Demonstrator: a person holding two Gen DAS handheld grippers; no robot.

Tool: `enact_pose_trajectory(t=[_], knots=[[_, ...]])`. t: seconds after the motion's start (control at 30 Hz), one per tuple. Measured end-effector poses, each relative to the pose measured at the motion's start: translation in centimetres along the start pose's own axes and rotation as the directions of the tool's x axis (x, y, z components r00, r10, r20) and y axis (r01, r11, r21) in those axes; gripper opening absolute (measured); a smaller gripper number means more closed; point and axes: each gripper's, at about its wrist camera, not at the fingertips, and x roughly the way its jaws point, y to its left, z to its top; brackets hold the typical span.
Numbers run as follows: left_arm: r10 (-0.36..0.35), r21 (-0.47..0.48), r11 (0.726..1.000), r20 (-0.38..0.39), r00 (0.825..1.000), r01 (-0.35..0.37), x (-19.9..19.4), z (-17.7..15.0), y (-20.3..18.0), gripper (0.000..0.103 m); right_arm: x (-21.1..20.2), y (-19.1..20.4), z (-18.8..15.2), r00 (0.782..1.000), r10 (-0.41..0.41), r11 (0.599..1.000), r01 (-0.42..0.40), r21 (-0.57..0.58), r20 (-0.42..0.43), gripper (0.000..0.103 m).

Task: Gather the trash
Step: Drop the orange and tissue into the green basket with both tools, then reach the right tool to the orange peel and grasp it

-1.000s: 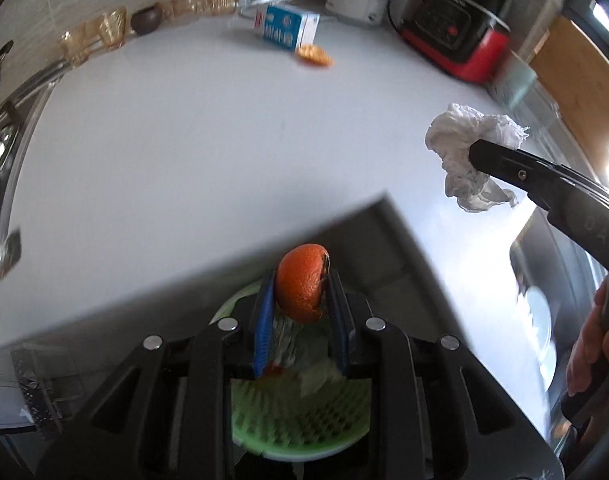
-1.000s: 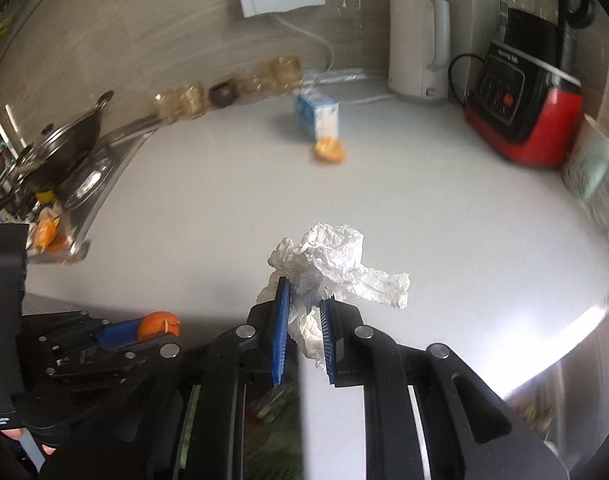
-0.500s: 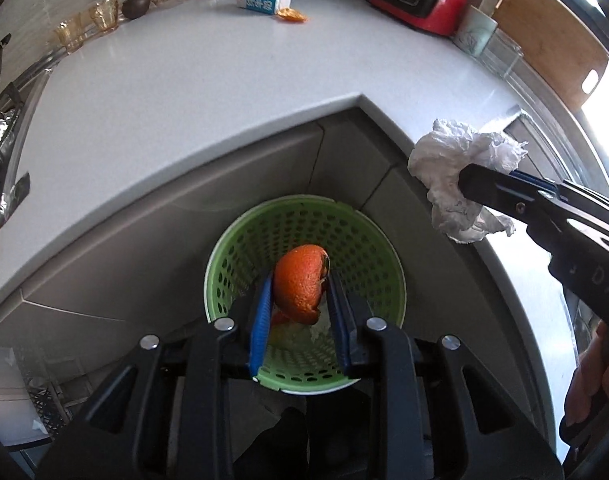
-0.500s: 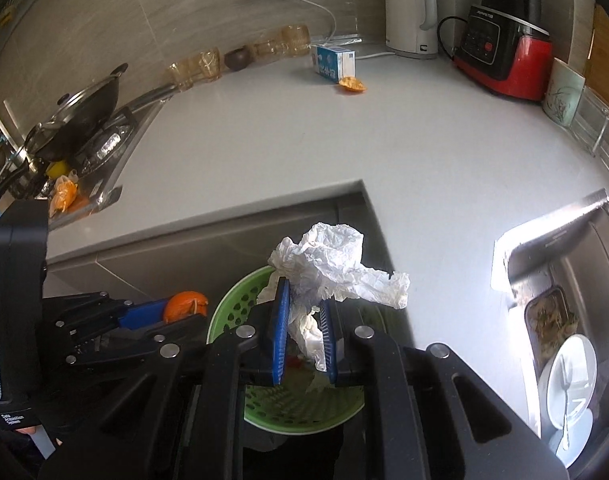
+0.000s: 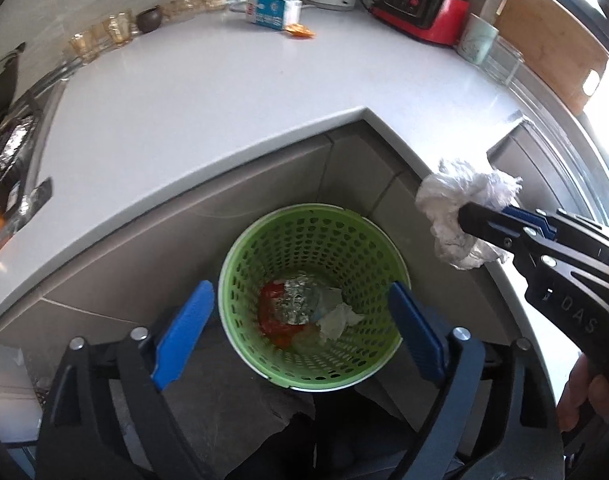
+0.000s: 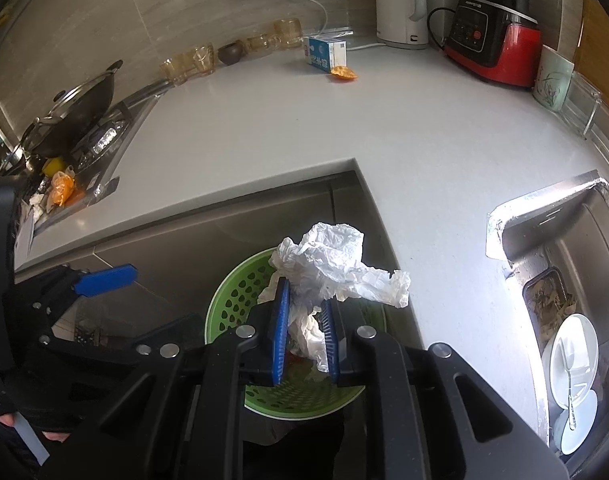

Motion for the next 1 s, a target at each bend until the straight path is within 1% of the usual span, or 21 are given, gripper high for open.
enact_pose_trajectory(t=[0.03, 0.13, 0.27, 0.3, 0.33, 0.4, 0.47, 0.57, 0.7, 0.83, 0.9, 1.0], knots=[[0.010, -0.010, 1.000, 0.006, 1.000, -0.010, -0.2, 0.0, 0.4, 0.090, 0.1, 0.1, 0.0, 1.000, 0.005, 1.000, -0.005, -0.003, -0.004, 0.018], [0.045, -0.052, 0.998, 0.022, 0.999, -0.044, -1.0, -0.1, 1.8, 0.092, 1.3, 0.7, -0.2, 0.999, 0.020, 1.000, -0.021, -0.019, -0.037, 0.018], [0.066, -0.124, 0.990, 0.025, 0.998, -0.063, -1.4, -0.3, 3.9, 0.092, 3.4, 1.7, -0.9, 0.994, 0.040, 0.998, -0.045, -0.051, -0.099, 0.018], [0.073, -0.140, 0.988, 0.025, 0.997, -0.069, -1.5, -0.4, 4.3, 0.092, 3.9, 1.9, -1.1, 0.993, 0.038, 0.997, -0.045, -0.062, -0.111, 0.020], [0.079, -0.153, 0.985, 0.025, 0.997, -0.074, -1.5, -0.4, 4.7, 0.092, 4.2, 2.1, -1.2, 0.992, 0.040, 0.997, -0.048, -0.067, -0.119, 0.025], [0.081, -0.167, 0.983, 0.028, 0.996, -0.075, -1.7, -0.5, 5.1, 0.092, 4.0, 2.3, -1.2, 0.993, 0.038, 0.997, -0.046, -0.063, -0.111, 0.052], [0.081, -0.176, 0.982, 0.035, 0.996, -0.073, -2.0, -0.5, 5.3, 0.092, 3.1, 2.4, -0.9, 0.996, 0.031, 0.997, -0.036, -0.062, -0.079, 0.062], [0.080, -0.179, 0.981, 0.044, 0.996, -0.071, -2.2, -0.3, 5.4, 0.092, 1.4, 2.2, 0.1, 0.999, 0.011, 0.998, -0.013, -0.063, -0.032, 0.072], [0.069, -0.188, 0.981, 0.066, 0.995, -0.056, -2.8, 0.8, 5.3, 0.094, -1.0, 1.1, 2.1, 0.999, -0.010, 0.999, 0.012, -0.046, 0.032, 0.080], [0.062, -0.195, 0.980, 0.095, 0.994, -0.042, -3.0, 3.0, 5.0, 0.095, -2.3, -0.3, 4.5, 0.996, -0.043, 0.998, 0.046, -0.039, 0.079, 0.087], [0.059, -0.195, 0.980, 0.105, 0.993, -0.037, -2.9, 4.3, 4.7, 0.095, -2.6, -1.2, 5.9, 0.993, -0.068, 0.997, 0.072, -0.037, 0.098, 0.094], [0.054, -0.195, 0.980, 0.116, 0.992, -0.030, -2.4, 6.6, 4.0, 0.095, -2.5, -2.6, 7.8, 0.990, -0.083, 0.996, 0.088, -0.033, 0.117, 0.097]])
